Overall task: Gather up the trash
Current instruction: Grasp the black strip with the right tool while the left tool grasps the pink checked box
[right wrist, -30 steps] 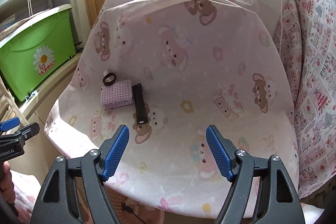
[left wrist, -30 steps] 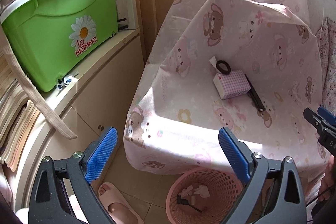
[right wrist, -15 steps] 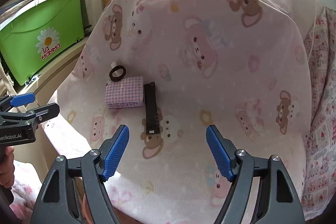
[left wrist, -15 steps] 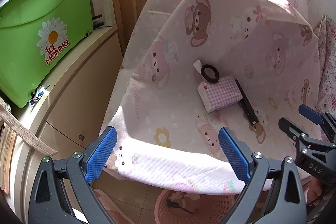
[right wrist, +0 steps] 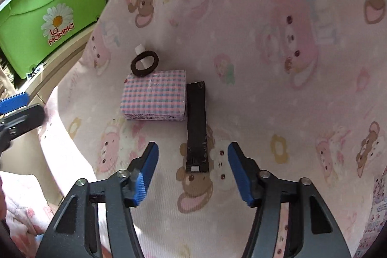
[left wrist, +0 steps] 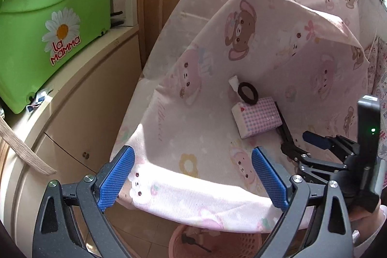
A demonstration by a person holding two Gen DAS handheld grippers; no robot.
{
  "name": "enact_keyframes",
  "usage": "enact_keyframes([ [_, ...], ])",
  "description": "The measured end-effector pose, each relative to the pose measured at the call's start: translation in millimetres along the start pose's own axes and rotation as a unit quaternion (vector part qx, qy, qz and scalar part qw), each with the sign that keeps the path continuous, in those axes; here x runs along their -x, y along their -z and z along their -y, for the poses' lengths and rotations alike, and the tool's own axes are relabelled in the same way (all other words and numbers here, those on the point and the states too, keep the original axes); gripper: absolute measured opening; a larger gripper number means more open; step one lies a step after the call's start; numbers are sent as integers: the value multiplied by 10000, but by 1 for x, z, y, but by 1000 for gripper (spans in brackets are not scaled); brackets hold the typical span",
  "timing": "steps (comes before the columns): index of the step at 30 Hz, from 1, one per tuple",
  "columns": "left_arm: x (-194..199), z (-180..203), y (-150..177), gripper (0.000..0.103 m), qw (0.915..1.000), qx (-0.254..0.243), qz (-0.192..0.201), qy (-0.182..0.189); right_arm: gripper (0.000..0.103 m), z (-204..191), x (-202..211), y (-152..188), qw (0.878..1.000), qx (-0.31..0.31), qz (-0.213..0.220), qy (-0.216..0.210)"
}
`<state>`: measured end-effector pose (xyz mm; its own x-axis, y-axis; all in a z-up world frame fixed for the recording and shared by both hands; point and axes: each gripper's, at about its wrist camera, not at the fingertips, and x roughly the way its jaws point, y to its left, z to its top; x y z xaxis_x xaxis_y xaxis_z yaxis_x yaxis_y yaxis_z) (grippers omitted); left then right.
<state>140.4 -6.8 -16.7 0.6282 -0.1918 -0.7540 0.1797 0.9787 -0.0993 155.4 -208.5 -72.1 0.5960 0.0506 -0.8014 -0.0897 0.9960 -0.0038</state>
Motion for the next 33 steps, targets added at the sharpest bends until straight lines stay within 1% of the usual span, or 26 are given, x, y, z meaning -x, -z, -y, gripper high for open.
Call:
enact_keyframes([
  [1, 2, 1, 0, 96, 10000, -59, 54, -39, 53, -1, -3, -1, 10000, -6, 0, 49],
  [2, 3, 2, -1, 96, 9999, -94, 91, -57, 49, -2, -7, -2, 10000, -29, 0, 71],
  [5, 2, -1, -2, 96, 9998, -64, 119, -140, 40, -3, -16, -4, 9998, -161, -45, 58],
  [8, -5, -8, -1, 96, 9998, 95, 9, -178, 37, -4, -21, -5, 9996, -256, 1, 133],
  [10, -8, -15, -1, 96, 9995, 274, -122, -30, 29, -4, -22, -6, 9995, -290, 20, 147],
  [11, -10, -17, -1, 96, 9992, 367, -164, 55, 21, -4, -22, -6, 9995, -288, 27, 155],
  [13, -10, -19, 0, 96, 9988, 452, -156, 49, 20, -3, -20, -4, 9995, -261, 59, 192],
  [16, -9, -14, -1, 96, 9994, 330, -86, -82, 19, -5, -13, -2, 9994, -212, 139, 256],
  [20, -10, -5, 0, 96, 9997, 200, -84, -86, 18, -8, 5, 3, 9995, -224, 201, 89],
  [22, -11, 0, 1, 96, 9998, 148, -94, -88, 18, -11, 18, 6, 9997, -130, 192, 32],
  [25, -15, 5, 1, 96, 9998, 106, -120, -66, 18, -10, 35, 12, 9995, -67, 316, -21],
  [30, -20, 16, 1, 96, 9999, 21, -129, -11, 18, 14, 62, 20, 9984, -328, 447, -53],
  [33, -24, 27, -2, 96, 9999, -94, -79, 7, 18, 28, 70, 17, 9978, -427, 507, -39],
])
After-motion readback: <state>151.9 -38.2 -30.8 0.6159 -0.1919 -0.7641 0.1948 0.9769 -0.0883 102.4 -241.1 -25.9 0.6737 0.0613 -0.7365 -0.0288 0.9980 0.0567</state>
